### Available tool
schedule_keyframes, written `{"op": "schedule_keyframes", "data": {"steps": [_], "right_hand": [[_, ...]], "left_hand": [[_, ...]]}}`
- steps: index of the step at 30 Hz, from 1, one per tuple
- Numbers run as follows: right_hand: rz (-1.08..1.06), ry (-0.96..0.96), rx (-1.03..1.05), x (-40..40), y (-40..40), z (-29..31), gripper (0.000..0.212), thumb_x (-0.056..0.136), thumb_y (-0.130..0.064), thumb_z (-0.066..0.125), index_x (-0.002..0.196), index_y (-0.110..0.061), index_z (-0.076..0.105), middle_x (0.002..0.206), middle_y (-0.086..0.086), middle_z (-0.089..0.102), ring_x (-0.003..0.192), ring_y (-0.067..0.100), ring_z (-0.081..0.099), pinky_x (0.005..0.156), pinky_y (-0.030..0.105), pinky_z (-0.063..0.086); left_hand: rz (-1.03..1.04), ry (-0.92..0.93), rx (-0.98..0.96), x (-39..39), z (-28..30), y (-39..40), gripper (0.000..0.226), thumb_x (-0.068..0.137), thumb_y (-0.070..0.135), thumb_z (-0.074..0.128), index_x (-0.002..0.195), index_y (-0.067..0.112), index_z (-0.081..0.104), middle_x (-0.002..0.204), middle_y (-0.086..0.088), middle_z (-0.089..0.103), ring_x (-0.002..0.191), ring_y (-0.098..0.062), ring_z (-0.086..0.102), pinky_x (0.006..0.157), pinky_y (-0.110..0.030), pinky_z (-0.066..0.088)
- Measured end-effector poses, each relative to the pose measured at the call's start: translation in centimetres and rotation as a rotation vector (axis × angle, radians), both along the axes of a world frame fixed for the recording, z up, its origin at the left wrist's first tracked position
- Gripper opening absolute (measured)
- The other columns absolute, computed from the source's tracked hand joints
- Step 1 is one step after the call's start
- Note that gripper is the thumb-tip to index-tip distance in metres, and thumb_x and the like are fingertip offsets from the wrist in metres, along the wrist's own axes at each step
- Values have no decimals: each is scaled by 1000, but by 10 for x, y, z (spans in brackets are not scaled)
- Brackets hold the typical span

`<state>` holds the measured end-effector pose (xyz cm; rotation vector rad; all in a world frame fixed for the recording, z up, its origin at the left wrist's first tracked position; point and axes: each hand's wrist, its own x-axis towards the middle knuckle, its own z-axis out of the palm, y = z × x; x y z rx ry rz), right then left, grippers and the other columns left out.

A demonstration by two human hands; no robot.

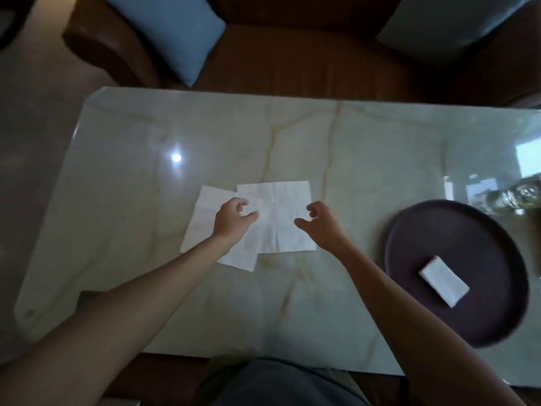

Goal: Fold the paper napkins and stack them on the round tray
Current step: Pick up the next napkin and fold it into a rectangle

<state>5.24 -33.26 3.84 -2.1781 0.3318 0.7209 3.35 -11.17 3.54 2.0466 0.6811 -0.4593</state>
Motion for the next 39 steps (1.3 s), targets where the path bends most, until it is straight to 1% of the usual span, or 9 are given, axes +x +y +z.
{"op": "schedule_keyframes", "data": {"steps": [7,11,17,23,27,31,34,36,39], "right_hand": [[-211,186,113,-19,76,-24,60,81,-37,82,130,-12,58,109,8,69,88,21,66,82,37,58],[-386,262,193,-30,103,-39,57,84,-26,82,130,-8,53,105,10,63,86,19,62,86,42,59],[-514,292,232,-36,131,-54,26,83,-18,80,87,-8,57,89,12,52,77,23,54,70,37,51],[-519,295,190,-34,148,-61,43,80,-17,81,98,19,64,88,9,47,79,25,42,71,36,34],[-514,252,10,-31,158,-61,29,73,-21,77,67,-11,51,75,11,49,70,25,48,61,34,36],[-575,284,18,-29,161,-65,33,65,-28,77,80,-3,61,93,15,65,78,29,66,58,33,54],[-621,283,72,-30,162,-56,26,77,-15,78,92,0,62,77,13,61,62,21,59,45,24,44],[-625,304,99,-32,159,-56,20,81,-16,78,85,-1,65,73,10,59,58,18,54,46,24,39],[-613,358,134,-38,156,-53,22,83,-21,79,73,-7,64,71,7,56,56,17,46,51,27,34]], "left_hand": [[119,102,84,-25,-25,90,68,76,39,82,135,14,58,137,-12,57,124,-29,58,101,-34,48],[65,138,123,-26,-76,136,73,50,66,69,108,21,70,105,0,73,97,-23,72,82,-38,59],[43,158,55,-18,-63,145,55,62,49,81,95,6,68,93,-8,73,85,-27,70,63,-29,44],[66,185,-33,-20,-65,149,34,78,29,85,97,14,60,95,0,61,87,-19,59,74,-24,41],[78,197,-56,-17,-66,150,27,78,28,84,86,16,61,87,2,63,83,-20,63,69,-25,42],[116,211,-96,-16,-63,147,40,76,32,85,91,13,54,83,3,56,72,-16,54,56,-26,38],[148,240,-172,-13,-62,148,43,75,33,86,97,8,59,86,-2,64,72,-19,61,56,-27,43],[132,266,-302,-12,-58,149,34,77,31,83,89,7,63,77,-6,64,63,-23,61,58,-29,47],[120,281,-430,-11,-51,147,33,76,33,78,98,8,74,98,-16,77,90,-36,75,80,-46,60]]}}
